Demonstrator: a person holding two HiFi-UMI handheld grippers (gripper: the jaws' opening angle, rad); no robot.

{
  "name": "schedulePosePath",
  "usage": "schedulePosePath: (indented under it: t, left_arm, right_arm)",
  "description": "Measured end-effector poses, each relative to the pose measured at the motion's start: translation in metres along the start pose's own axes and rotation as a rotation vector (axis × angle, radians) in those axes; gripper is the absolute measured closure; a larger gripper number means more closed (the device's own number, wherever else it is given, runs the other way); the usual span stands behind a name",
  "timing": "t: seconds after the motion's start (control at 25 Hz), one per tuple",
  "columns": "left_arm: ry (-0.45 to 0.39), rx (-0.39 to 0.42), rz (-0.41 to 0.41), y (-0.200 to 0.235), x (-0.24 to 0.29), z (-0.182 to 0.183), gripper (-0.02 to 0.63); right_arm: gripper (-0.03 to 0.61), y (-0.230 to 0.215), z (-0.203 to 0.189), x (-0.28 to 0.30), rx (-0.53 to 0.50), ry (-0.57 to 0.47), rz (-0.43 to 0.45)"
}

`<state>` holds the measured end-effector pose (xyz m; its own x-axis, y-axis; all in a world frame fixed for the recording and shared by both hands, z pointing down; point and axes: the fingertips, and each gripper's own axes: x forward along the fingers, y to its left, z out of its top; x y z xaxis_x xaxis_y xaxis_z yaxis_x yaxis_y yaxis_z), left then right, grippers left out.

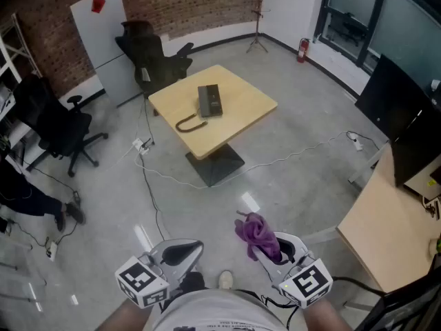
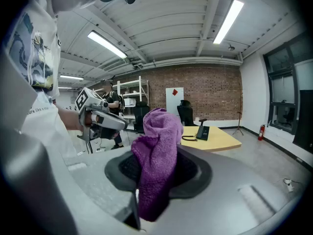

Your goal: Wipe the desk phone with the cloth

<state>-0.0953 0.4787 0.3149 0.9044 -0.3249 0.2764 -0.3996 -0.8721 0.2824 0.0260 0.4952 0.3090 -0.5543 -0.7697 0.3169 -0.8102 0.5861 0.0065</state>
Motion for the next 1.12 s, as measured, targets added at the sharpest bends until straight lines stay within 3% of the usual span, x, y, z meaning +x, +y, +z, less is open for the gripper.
schedulePosePath:
  t: [0.64,1.12]
  left_arm:
    - [0.007,-0.012,0.016,0.017,0.012,0.006,0.609]
    - [-0.034,-0.033,-0.037,0.124,0.045,0.047,0.609]
  right_arm:
    - [0.456,-0.019,-0.007,0.010,0.054,0.011,0.003]
    - [0.456,-0.075,0.022,0.104,0.052,0.058,-0.051]
